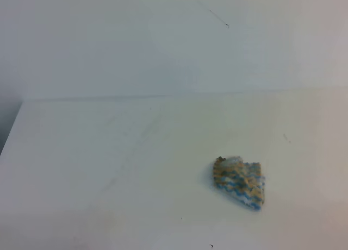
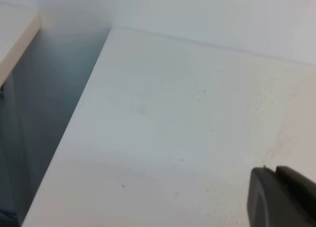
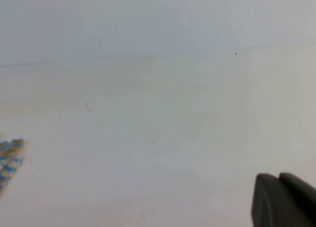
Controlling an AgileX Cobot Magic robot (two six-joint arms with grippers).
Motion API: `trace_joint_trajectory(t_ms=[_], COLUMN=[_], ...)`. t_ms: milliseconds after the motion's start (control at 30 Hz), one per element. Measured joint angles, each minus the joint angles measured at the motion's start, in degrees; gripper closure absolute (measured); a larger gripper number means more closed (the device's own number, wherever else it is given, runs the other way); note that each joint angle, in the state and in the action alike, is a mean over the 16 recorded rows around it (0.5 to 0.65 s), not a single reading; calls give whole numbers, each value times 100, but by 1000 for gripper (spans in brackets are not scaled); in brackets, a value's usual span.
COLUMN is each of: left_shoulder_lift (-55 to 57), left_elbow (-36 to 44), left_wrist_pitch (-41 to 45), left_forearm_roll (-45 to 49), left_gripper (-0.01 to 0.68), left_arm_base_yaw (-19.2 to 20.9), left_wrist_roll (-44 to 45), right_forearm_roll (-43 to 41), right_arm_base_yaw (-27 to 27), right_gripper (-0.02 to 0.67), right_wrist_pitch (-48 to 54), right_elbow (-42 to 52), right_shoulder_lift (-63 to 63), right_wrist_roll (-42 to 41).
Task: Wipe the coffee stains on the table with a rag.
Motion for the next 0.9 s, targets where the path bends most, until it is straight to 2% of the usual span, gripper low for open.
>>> trace_joint_trajectory(t_ms=[900], left_shoulder_lift=[-10], left_elbow=[0], left_wrist_pitch=[0], left_forearm_roll=[0], left_gripper=[672], left_arm_base_yaw=[68], left_wrist_roll=[0], right_forearm_roll=[0], right_arm_base_yaw=[-4], right_gripper=[652], right_wrist_pitch=[-4], right_elbow=[0], right_shoulder_lift=[17], right_wrist_roll=[0])
